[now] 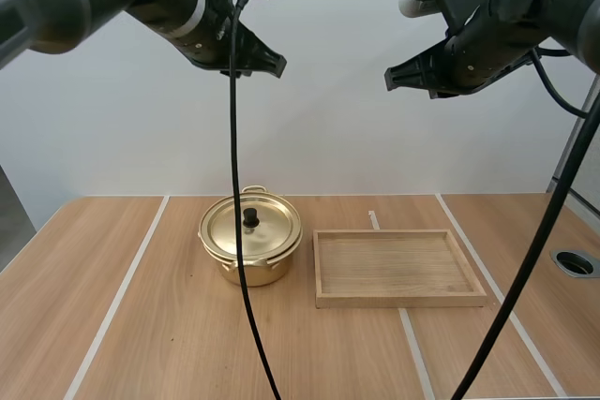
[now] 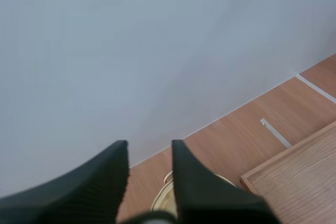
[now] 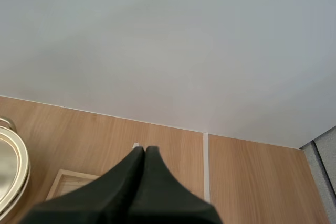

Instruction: Open the pot, put the grape inside, and close it

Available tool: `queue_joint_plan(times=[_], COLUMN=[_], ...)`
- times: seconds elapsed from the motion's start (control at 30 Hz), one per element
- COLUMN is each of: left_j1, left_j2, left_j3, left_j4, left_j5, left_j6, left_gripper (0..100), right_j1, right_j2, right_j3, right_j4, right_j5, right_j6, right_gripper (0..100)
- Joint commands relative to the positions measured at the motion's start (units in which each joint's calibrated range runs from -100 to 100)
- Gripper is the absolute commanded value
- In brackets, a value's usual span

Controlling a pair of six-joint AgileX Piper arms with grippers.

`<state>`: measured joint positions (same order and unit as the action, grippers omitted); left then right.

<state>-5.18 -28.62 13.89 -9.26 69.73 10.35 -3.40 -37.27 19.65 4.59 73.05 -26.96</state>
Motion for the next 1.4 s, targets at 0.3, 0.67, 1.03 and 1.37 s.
queue_joint_plan(times=[0.3, 0.67, 1.03, 1.37], left_j1=[-0.07, -0.07, -0.07, -0.07], left_j2=[-10.30, -19.40, -26.68, -37.66], left_j3=[-0.51, 0.29, 11.40, 21.98], left_j4=[1.71, 3.52, 21.67, 21.78], left_j5=[-1.64, -3.84, -12.50, -6.28], left_j6=[-0.95, -7.48, -26.81, -28.92], left_gripper=[0, 0, 0, 0], right_j1=[-0.18, 1.27, 5.34, 5.34], right_j2=[-0.79, -0.79, -9.45, -25.70], right_j3=[-0.01, -0.01, 6.81, 23.00], right_j4=[8.30, 20.73, 15.24, 10.65], right_j5=[0.15, 2.21, -11.73, -18.16], right_j6=[-0.31, -3.39, -0.96, -0.94], right_gripper=[0, 0, 0, 0])
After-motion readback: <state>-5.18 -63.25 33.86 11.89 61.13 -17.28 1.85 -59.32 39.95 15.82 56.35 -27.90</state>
